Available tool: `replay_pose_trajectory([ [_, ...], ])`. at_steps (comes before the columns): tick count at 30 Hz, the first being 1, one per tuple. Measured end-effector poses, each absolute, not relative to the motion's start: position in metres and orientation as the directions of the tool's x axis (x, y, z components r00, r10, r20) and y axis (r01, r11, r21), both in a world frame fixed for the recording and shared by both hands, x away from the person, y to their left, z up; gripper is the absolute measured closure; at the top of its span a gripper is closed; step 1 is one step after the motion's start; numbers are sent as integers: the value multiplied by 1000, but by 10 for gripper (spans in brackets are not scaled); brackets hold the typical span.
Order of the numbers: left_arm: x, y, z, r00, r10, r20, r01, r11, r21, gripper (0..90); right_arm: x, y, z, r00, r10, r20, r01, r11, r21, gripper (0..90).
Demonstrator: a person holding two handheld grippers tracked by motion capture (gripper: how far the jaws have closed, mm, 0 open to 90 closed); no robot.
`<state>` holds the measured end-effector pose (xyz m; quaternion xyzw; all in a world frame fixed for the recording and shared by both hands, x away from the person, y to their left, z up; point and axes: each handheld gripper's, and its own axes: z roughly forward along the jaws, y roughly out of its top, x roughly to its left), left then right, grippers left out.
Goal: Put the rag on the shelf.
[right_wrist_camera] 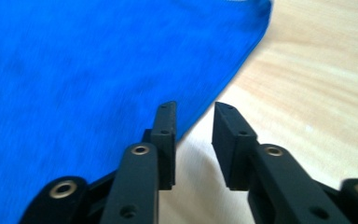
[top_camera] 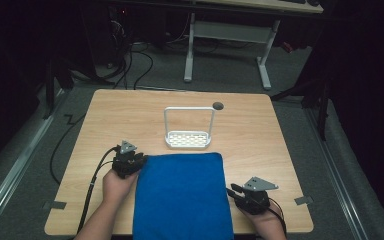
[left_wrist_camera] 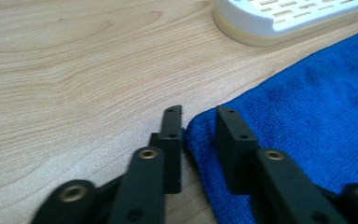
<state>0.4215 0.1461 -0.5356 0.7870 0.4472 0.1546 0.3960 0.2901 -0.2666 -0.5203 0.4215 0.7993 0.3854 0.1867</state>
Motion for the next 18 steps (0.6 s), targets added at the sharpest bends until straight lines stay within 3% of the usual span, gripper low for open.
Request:
replay_pose_trajectory([
  [3,419,145,-535,570,816,-98,572,-309,760,871,305,-261,-516,-522,852,49,542,287,790,658],
  [9,421,147,-536,569,813,-124,583,-292,758,877,349,-245,-514,-469,882,34,555,265,788,612],
  [10,421,147,-536,568,813,-126,584,-291,758,877,375,-240,-517,-440,898,20,578,265,772,592],
  [13,421,148,-536,566,812,-141,590,-280,757,877,400,-237,-523,-410,911,51,615,235,753,579],
  [18,422,149,-536,568,810,-145,593,-281,755,877,414,-231,-530,-421,907,24,624,270,733,679],
])
